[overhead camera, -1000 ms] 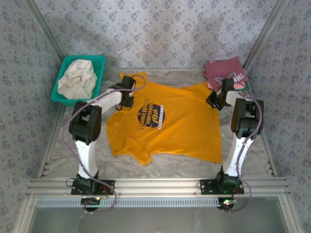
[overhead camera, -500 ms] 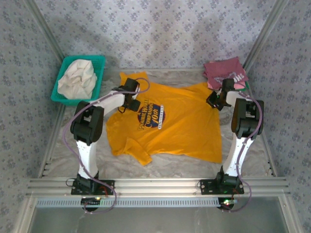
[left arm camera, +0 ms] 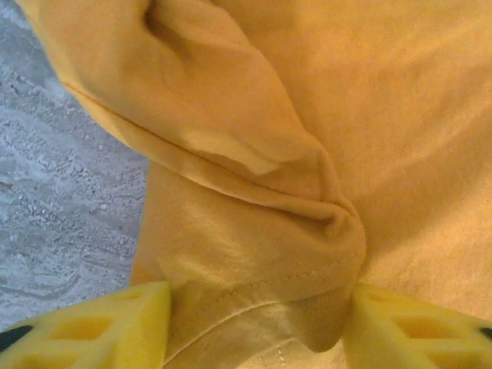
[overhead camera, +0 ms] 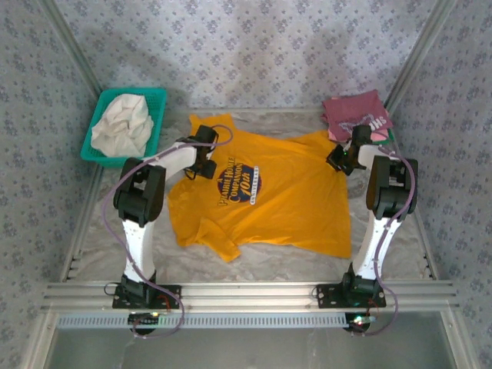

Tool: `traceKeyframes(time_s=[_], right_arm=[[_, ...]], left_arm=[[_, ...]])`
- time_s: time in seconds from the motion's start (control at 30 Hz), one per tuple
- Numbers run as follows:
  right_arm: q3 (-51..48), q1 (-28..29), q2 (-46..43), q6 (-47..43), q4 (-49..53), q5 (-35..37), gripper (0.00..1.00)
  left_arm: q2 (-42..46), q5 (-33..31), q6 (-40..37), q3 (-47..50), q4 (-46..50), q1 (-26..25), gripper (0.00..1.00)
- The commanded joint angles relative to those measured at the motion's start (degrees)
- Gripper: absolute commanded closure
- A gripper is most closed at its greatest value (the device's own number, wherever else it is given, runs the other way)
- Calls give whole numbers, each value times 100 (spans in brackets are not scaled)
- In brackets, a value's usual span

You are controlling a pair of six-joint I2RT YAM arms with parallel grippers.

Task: Fold and stack the t-shirts

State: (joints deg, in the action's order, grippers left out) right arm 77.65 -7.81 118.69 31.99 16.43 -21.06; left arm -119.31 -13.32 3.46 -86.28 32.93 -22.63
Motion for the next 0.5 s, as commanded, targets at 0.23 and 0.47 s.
traceKeyframes(time_s=[0.23,0.47], right_arm=[[-294,-158,268,114,341,315,100],[-323,-193,263,88,357,318,100]], left_arm=[[71,-473,54,-394,288,113,83],[2,-538,163,-781,441,442,98]])
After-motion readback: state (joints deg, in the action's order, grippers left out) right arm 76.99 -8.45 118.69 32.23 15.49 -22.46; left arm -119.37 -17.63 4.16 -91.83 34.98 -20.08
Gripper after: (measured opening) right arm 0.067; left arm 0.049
